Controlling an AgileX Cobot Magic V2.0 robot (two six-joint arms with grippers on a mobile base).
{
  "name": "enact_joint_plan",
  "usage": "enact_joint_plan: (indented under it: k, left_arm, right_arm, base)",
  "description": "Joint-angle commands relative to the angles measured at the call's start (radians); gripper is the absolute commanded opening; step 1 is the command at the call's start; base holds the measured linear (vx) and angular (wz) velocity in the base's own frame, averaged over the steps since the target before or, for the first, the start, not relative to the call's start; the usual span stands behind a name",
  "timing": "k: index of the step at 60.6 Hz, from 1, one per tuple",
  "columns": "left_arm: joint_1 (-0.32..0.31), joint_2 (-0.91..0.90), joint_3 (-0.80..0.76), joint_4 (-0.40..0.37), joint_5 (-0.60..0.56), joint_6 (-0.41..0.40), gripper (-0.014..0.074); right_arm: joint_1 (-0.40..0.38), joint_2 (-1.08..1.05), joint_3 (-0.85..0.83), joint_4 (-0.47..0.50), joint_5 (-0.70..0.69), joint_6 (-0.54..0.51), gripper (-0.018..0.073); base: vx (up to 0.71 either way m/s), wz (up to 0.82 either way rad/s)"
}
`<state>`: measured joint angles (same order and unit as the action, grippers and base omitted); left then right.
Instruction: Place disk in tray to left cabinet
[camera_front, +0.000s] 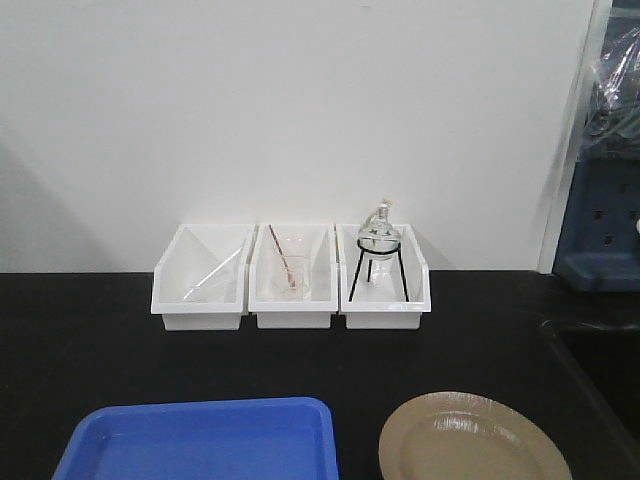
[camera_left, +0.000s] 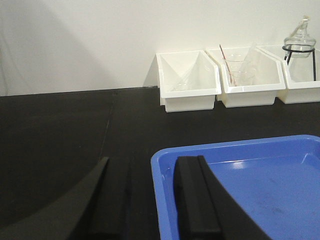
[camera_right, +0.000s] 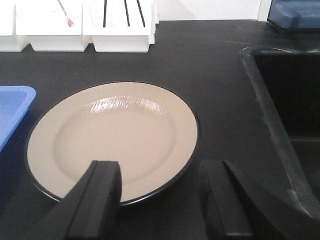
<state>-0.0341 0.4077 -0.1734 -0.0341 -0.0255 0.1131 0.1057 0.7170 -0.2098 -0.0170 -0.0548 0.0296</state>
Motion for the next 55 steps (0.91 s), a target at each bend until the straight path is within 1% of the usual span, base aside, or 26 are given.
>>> enact_joint_plan:
  k: [1, 9, 16, 24, 32, 45, 50, 55]
  left_arm:
    - [-0.007, 0.01, -0.036, -0.003, -0.086, -0.003, 0.038]
    - [-0.007, 0.01, -0.036, -0.003, -0.086, -0.003, 0.038]
    - [-0.007, 0.01, -0.036, -0.003, -0.085, -0.003, 0.038]
    - [-0.007, 0.01, -0.036, -0.003, -0.086, -0.003, 0.038]
    - [-0.007, 0.01, -0.036, -0.003, -0.085, -0.003, 0.038]
    - [-0.007, 0.01, -0.036, -0.003, -0.08, -0.003, 0.0382]
    - [-0.007, 0.01, -0.036, -0.003, -0.078, -0.003, 0.0382]
    - [-0.007, 0.01, -0.036, -0.003, -0.075, -0.003, 0.0382]
  right_arm:
    - [-0.005, 0.001, -0.038, -0.001, -0.093, -0.001, 0.0442]
    - [-0.005, 0.001, -0.038, 0.001, -0.088, 0.001, 0.0442]
    - [-0.005, 0.001, -0.038, 0.017, -0.072, 0.039, 0.0443]
    - [-0.005, 0.01, -0.039, 0.122, -0.015, 0.067, 0.0447]
    - [-0.005, 0.045, -0.053, 0.186, -0.005, 0.067, 0.0491]
    - [-0.005, 0.188, -0.128, 0.225, 0.042, 0.073, 0.0586]
    - [-0.005, 0.259, -0.156, 0.304, 0.076, 0.097, 0.0603]
    - [-0.006, 0.345, -0.19, 0.44, 0.09, 0.149, 0.0601]
  base:
    - [0.0, 0.0]
    - [0.0, 0.0]
    - [0.0, 0.0]
    - [0.0, 0.0]
    - [0.0, 0.0]
    - [0.0, 0.0]
    - [0.0, 0.0]
    - [0.0, 0.0]
